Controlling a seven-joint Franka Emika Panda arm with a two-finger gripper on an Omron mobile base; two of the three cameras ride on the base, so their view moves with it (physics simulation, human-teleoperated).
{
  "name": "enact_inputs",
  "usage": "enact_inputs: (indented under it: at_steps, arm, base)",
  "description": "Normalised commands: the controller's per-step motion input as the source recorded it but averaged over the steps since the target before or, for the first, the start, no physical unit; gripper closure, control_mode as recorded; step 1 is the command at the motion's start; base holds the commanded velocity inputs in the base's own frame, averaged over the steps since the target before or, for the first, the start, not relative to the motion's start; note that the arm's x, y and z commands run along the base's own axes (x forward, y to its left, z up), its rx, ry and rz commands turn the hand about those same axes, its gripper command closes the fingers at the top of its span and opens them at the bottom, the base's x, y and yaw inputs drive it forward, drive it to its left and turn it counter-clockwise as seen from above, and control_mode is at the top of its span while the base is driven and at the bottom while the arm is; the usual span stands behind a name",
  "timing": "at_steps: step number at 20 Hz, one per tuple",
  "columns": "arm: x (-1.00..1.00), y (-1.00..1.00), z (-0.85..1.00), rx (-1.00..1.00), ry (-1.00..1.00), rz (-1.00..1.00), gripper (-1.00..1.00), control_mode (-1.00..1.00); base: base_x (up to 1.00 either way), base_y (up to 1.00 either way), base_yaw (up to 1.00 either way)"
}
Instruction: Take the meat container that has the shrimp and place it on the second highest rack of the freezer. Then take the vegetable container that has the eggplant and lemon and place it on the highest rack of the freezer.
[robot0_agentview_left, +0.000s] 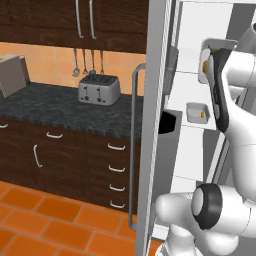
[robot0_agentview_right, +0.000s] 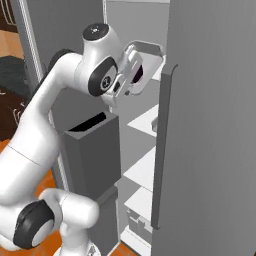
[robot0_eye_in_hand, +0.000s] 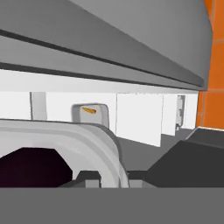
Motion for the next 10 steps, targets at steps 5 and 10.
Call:
enact_inputs:
  at_steps: [5,10]
  arm:
    - [0.45,-0.33,0.0,0.0,0.03,0.0,1.0,-1.0]
    - [0.42,-0.31,0.0,0.0,0.03,0.0,1.0,-1.0]
  base:
    - [0.0,0.0,0.0]
    - [0.0,0.0,0.0]
